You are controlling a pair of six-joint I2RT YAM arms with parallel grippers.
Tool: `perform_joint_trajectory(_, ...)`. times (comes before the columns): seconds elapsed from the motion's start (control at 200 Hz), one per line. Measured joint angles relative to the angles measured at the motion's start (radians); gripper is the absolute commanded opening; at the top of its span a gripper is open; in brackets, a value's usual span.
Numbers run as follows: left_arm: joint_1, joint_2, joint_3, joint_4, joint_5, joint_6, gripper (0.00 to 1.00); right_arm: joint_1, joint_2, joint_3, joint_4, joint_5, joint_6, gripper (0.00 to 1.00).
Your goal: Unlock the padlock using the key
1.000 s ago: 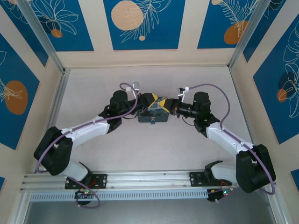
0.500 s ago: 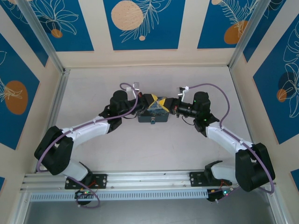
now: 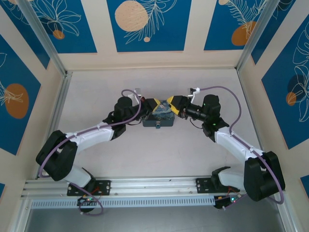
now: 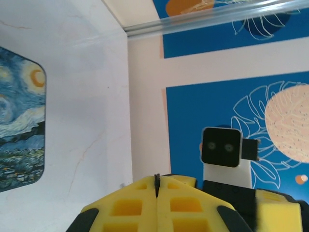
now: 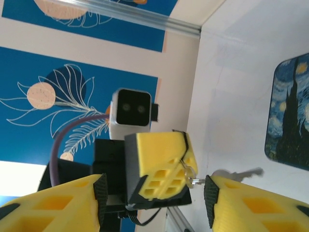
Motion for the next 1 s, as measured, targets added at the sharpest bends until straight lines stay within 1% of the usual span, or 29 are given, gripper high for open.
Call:
perform_joint_trajectory(0.2, -0.024, -0.008, -0.019, 0.003, -0.091, -0.085, 0.00, 0.008, 0.009, 0.000, 0.018, 0.045, 0.020, 0.52)
perform_joint_trajectory(0.35, -0.043, -0.013, -0.020, 0.004, -0.135, -0.124, 0.00, 0.032, 0.059, 0.003, 0.035, 0.066, 0.024, 0.49)
perform_joint_trajectory(0.615, -0.059, -0.013, -0.020, 0.011, -0.163, -0.142, 0.00, 0.060, 0.125, 0.034, 0.059, 0.076, 0.034, 0.46)
perform_joint_trajectory(1.0, -0.063, -0.013, -0.020, 0.011, -0.182, -0.145, 0.00, 0.086, 0.133, 0.034, 0.066, 0.076, 0.034, 0.40)
